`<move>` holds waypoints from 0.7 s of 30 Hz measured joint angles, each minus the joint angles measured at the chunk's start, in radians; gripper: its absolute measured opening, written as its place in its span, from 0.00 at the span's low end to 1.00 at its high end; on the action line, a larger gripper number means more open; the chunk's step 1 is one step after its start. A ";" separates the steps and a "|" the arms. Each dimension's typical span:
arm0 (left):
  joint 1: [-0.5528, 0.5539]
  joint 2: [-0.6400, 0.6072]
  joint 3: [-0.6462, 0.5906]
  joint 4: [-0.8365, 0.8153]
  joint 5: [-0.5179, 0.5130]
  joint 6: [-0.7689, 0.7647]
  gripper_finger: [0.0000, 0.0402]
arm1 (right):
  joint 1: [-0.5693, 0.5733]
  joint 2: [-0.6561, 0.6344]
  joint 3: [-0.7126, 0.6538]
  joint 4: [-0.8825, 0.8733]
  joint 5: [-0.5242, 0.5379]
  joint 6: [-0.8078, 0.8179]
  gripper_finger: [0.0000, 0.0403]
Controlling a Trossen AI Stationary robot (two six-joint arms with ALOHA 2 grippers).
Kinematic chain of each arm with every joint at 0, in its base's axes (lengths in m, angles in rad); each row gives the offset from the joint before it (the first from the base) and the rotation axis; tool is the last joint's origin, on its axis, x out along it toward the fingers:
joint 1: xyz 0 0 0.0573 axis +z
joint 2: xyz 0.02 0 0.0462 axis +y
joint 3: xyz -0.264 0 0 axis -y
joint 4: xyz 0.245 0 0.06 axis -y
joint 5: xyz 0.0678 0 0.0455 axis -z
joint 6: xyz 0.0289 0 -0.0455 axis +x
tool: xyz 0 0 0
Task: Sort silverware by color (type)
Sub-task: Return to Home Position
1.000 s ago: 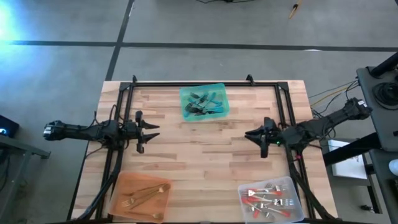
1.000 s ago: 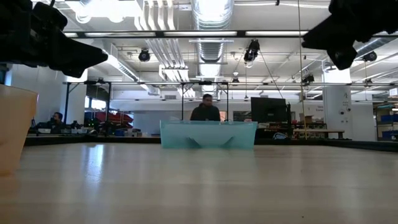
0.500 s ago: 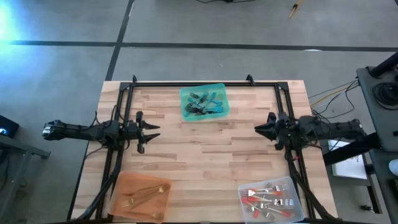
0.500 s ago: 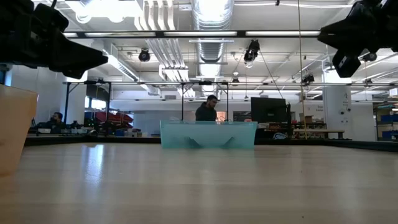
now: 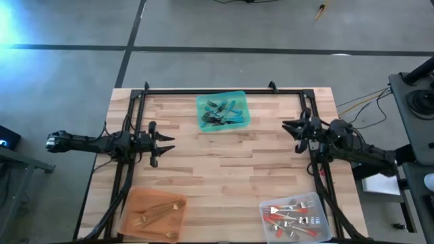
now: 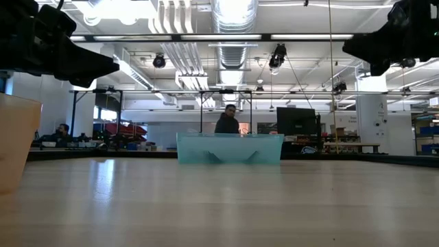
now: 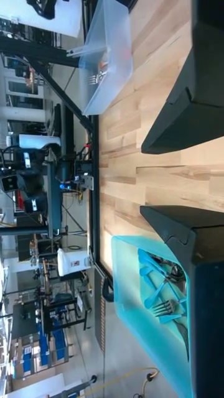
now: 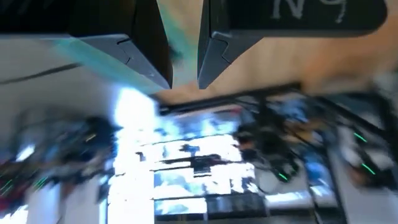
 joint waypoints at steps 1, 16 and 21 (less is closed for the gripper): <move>0.000 0.000 0.000 0.000 0.000 0.000 0.32 | -0.023 -0.009 0.000 -0.011 0.000 -0.058 0.17; 0.000 0.010 0.000 0.000 0.000 0.000 0.32 | -0.463 -0.025 -0.004 -0.106 0.001 -0.651 0.17; 0.000 0.011 0.000 0.000 0.000 0.000 0.32 | -0.529 -0.025 -0.004 -0.104 0.000 -0.764 0.17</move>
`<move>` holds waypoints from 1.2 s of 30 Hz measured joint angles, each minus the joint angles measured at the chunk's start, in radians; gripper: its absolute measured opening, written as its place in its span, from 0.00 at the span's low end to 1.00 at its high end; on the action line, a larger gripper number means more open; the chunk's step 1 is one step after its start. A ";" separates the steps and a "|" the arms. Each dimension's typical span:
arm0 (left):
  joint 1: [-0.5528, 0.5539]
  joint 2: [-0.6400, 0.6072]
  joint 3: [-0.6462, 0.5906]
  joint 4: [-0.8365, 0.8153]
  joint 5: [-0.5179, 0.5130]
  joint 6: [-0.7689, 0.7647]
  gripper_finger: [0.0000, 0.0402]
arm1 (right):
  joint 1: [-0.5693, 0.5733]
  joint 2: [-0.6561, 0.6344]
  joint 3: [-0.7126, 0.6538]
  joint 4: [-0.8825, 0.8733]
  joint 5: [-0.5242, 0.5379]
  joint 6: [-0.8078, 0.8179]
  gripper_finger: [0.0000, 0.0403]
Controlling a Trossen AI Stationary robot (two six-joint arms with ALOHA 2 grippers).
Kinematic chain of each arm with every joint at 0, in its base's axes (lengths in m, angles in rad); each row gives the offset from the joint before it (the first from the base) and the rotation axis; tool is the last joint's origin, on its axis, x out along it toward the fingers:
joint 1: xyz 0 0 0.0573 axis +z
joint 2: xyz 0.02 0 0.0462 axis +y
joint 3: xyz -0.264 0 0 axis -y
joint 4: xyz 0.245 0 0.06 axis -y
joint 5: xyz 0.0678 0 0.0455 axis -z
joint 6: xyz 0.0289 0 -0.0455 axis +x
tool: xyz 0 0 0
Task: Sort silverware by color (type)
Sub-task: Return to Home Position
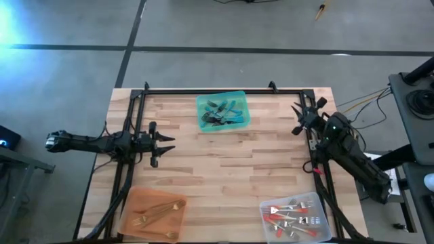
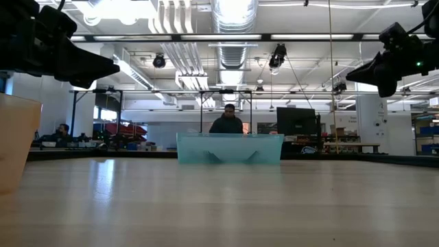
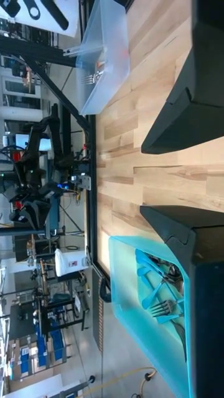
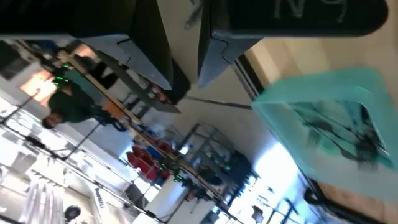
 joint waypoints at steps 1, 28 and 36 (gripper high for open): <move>0.000 0.000 0.000 0.000 0.000 0.000 0.32 | -0.010 0.000 0.000 0.000 0.000 -0.016 0.17; 0.000 -0.001 0.000 0.000 0.000 0.000 0.32 | -0.216 0.008 -0.085 -0.035 0.009 0.096 0.17; 0.000 0.000 0.000 0.000 0.000 0.000 0.32 | -0.216 0.042 -0.082 0.006 0.009 0.122 0.17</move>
